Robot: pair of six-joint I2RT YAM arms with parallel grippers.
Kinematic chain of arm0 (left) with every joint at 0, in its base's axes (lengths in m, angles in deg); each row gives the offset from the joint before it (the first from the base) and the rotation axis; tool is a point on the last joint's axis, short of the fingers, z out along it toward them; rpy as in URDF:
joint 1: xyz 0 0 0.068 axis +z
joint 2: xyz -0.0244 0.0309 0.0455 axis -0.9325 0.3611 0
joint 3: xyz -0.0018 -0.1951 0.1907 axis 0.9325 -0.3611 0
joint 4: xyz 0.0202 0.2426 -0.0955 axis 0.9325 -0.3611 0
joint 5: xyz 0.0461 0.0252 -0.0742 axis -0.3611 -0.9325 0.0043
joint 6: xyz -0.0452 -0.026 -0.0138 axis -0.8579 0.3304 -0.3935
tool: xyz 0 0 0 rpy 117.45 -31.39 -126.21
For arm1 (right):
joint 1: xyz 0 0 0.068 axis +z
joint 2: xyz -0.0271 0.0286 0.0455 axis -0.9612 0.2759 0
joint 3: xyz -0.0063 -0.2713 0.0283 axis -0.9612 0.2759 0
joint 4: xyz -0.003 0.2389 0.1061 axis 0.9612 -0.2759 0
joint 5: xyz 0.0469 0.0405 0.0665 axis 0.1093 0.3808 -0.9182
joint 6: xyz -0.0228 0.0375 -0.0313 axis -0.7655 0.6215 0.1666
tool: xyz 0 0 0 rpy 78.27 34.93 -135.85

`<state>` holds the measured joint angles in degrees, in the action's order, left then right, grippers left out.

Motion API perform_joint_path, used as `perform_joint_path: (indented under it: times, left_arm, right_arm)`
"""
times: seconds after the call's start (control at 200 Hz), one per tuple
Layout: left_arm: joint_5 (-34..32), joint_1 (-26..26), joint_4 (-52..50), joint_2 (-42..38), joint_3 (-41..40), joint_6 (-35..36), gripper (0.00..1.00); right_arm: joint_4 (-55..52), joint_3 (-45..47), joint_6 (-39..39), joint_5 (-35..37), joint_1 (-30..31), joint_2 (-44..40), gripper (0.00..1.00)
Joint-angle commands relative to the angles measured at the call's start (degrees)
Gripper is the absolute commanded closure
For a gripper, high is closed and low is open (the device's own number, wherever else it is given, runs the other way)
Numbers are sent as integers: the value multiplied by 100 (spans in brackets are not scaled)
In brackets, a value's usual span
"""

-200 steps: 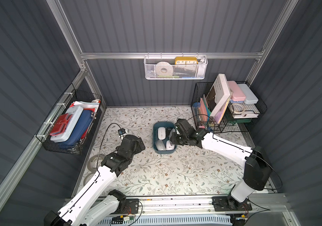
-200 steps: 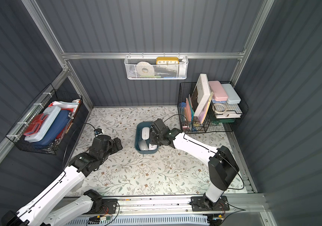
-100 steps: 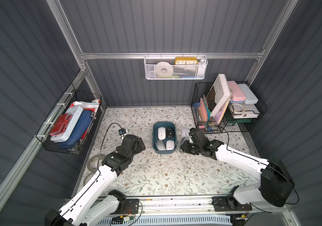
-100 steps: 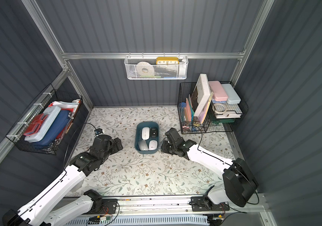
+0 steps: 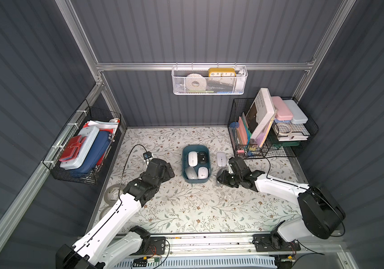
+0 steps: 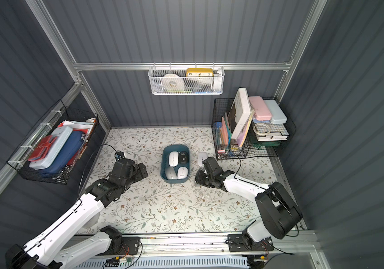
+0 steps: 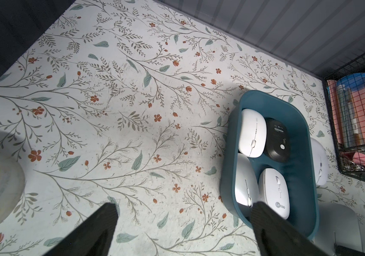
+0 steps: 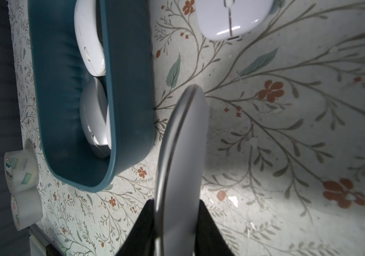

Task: Take out the mouse from the storage box
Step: Place the mouse at the center of the board.

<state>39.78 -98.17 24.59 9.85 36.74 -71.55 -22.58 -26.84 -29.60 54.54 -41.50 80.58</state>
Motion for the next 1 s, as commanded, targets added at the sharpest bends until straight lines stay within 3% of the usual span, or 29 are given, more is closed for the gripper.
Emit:
perform_joint_path:
  times: [0.0, 0.52, 0.996]
  left_arm:
    - [-3, -1, -50, -11, 117, 63, 1]
    - [-12, -1, 3, 116, 118, 43, 1]
    - [-31, -1, -23, 14, 39, 22, 1]
  right_arm:
    - [482, 61, -75, -261, -131, 182, 79]
    - [806, 258, -12, -295, -348, 633, 77]
    - [949, 543, 168, -297, -477, 564, 60]
